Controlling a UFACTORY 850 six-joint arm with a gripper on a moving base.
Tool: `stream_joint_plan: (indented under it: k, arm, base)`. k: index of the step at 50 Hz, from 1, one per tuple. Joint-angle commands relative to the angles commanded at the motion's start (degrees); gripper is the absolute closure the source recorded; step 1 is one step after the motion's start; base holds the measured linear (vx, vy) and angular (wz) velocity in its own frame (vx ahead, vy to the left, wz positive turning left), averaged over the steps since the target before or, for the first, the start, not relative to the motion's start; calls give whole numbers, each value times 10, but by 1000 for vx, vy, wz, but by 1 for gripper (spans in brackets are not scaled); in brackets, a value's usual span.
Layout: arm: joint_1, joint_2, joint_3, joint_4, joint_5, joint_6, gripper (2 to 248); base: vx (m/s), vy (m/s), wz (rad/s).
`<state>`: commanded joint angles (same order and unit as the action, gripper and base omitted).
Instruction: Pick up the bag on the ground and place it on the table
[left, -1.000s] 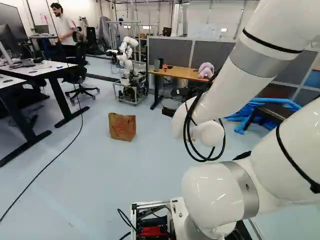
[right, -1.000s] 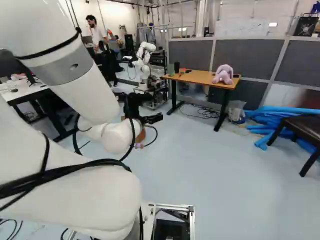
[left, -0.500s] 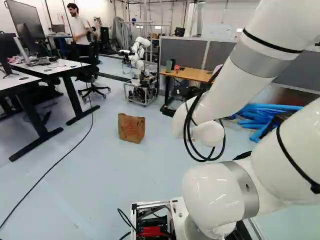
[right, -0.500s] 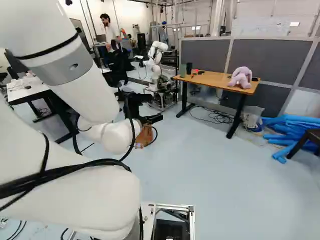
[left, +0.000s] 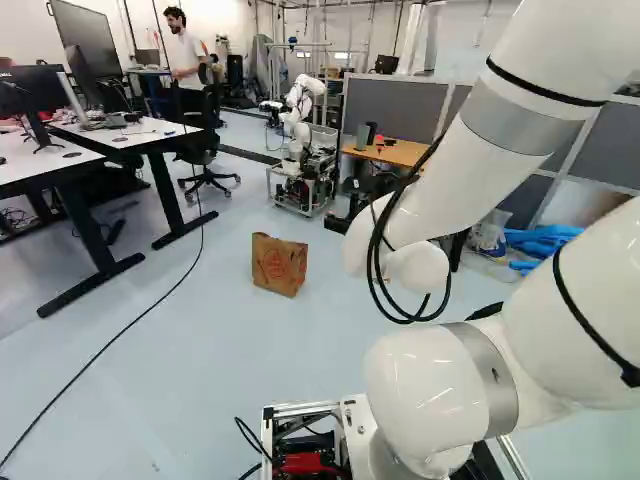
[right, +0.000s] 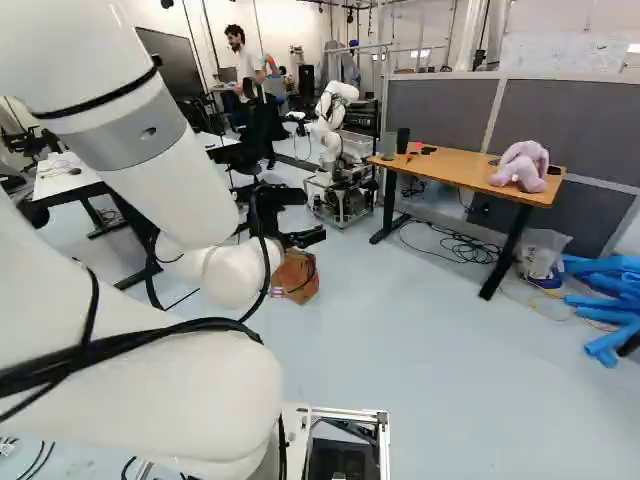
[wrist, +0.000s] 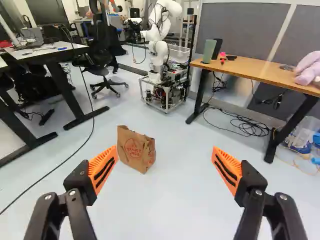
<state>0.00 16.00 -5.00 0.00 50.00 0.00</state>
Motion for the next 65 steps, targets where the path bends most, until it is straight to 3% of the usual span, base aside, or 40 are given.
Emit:
stream_joint_plan:
  k: [38,65]
  arm:
    - [0,0,0,0,0,0,3]
    - [0,0,0,0,0,0,3]
  base:
    - [211,23,72]
    - [197,100,-36]
